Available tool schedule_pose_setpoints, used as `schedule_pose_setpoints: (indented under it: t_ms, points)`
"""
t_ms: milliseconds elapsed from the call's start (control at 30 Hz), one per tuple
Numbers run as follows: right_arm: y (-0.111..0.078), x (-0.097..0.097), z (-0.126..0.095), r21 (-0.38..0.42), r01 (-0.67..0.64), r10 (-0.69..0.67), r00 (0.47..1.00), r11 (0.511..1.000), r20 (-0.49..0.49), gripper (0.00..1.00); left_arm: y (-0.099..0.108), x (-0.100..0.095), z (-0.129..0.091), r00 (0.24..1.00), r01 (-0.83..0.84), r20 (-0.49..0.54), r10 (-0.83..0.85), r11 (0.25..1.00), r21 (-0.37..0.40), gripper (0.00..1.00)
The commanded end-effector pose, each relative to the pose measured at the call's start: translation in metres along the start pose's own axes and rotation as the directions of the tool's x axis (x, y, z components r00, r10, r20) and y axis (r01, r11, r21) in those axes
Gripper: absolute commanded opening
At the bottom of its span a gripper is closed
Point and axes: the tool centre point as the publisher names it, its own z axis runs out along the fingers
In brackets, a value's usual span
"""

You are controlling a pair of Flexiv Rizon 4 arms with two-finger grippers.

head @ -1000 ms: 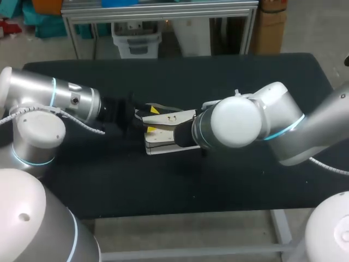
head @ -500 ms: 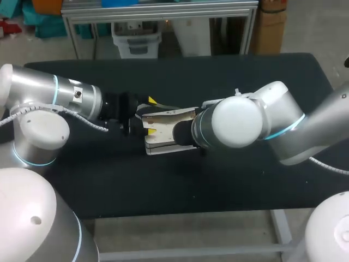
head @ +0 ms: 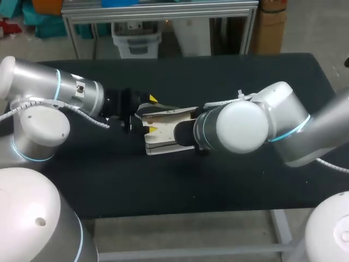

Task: Pick up the bag, open it, inspect its contents, close it, and place it on the opposite side

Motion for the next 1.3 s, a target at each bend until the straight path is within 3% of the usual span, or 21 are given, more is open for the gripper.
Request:
schedule_pose_setpoints:
  t_ms: [33, 367, 433, 500, 667, 867, 933, 1033, 1067, 1300]
  points:
    - [-0.002, 0.000, 0.003, -0.003, -0.005, 0.005, 1.000, 1.000, 0.003, 1.00, 0.001, -0.004, 0.006, 1.000, -0.011, -0.007, 0.011, 1.000, -0.009, 1.00]
    - [-0.002, -0.005, 0.014, -0.002, -0.008, 0.008, 1.000, 1.000, 0.009, 1.00, 0.004, -0.005, 0.029, 0.998, -0.069, 0.003, 0.070, 0.996, -0.048, 0.97]
    - [-0.002, -0.006, 0.016, -0.003, -0.010, 0.010, 1.000, 1.000, 0.014, 0.91, 0.005, -0.007, 0.030, 0.998, -0.070, 0.002, 0.070, 0.996, -0.050, 0.95]
    - [-0.002, -0.007, 0.016, -0.005, -0.011, 0.011, 1.000, 1.000, 0.022, 0.76, 0.005, -0.008, 0.031, 0.997, -0.071, -0.002, 0.071, 0.996, -0.051, 0.93]
    - [-0.001, -0.010, 0.011, -0.005, 0.002, -0.002, 0.999, 1.000, 0.044, 0.75, 0.006, -0.011, 0.031, 0.997, -0.073, -0.007, 0.073, 0.995, -0.061, 0.92]
    - [0.000, -0.012, 0.010, -0.005, 0.022, -0.022, 0.998, 1.000, 0.055, 0.62, 0.007, -0.012, 0.031, 0.998, -0.069, -0.011, 0.069, 0.996, -0.062, 0.93]
    - [0.001, -0.012, 0.012, -0.006, 0.028, -0.027, 0.998, 1.000, 0.053, 0.48, 0.007, -0.012, 0.031, 0.998, -0.068, -0.011, 0.068, 0.996, -0.062, 0.93]
    - [0.001, -0.011, 0.015, -0.008, 0.035, -0.035, 0.998, 0.999, 0.051, 0.04, 0.006, -0.012, 0.031, 0.998, -0.069, -0.004, 0.069, 0.996, -0.064, 0.93]
    - [0.002, -0.010, 0.015, -0.008, 0.040, -0.039, 0.998, 0.999, 0.050, 0.00, 0.006, -0.012, 0.031, 0.998, -0.069, 0.002, 0.069, 0.995, -0.066, 0.91]
    - [0.002, -0.006, 0.021, -0.015, 0.058, -0.058, 0.998, 0.998, 0.036, 0.00, 0.005, -0.012, 0.030, 0.998, -0.070, 0.002, 0.070, 0.995, -0.071, 0.91]
